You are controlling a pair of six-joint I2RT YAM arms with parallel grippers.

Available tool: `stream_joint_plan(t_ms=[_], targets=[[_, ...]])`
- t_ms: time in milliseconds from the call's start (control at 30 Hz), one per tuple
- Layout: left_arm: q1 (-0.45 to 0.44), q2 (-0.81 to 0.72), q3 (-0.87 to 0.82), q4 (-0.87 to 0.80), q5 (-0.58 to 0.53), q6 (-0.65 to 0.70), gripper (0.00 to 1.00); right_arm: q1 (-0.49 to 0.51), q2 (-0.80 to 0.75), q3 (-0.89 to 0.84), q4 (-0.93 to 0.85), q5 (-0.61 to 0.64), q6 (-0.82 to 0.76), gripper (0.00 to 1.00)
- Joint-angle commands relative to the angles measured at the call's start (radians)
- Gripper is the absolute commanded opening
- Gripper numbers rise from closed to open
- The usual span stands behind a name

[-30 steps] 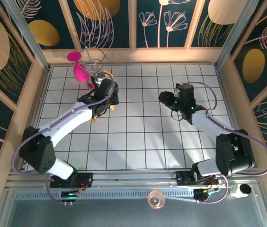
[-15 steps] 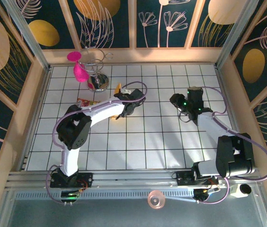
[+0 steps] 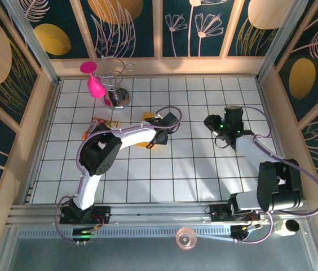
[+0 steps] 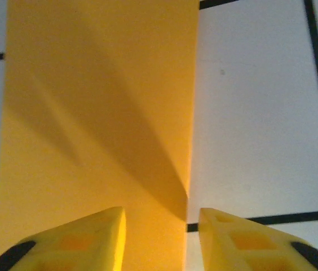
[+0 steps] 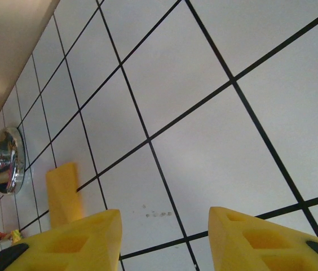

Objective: Fold a paper plane with a square sheet of paper (pick it up from the middle)

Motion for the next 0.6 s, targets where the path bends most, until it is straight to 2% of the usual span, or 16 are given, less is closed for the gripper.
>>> stream_joint_plan(t_ms=[0,133,267,400,467,567], targets=[[0.017,-0.104,-0.045,0.106,0.120,-0.012,0.45,0.008,0.017,0.016,-0.001,-0.038,0.003,0.44],[0.065,-0.215,-0.150,0.211,0.229,-0.044,0.52,0.079,0.063,0.050,0.002,-0.042,-0.011,0.44],[0.134,-0.341,-0.289,0.317,0.295,-0.101,0.61,0.210,0.136,0.097,0.039,-0.054,-0.009,0.42],[0.199,-0.459,-0.422,0.379,0.287,-0.140,0.70,0.343,0.243,0.155,0.106,-0.104,0.007,0.34],[0.230,-0.502,-0.480,0.415,0.313,-0.159,0.74,0.396,0.299,0.199,0.121,-0.135,0.006,0.27],[0.278,-0.559,-0.592,0.480,0.360,-0.200,0.80,0.479,0.389,0.290,0.112,-0.145,0.002,0.23]])
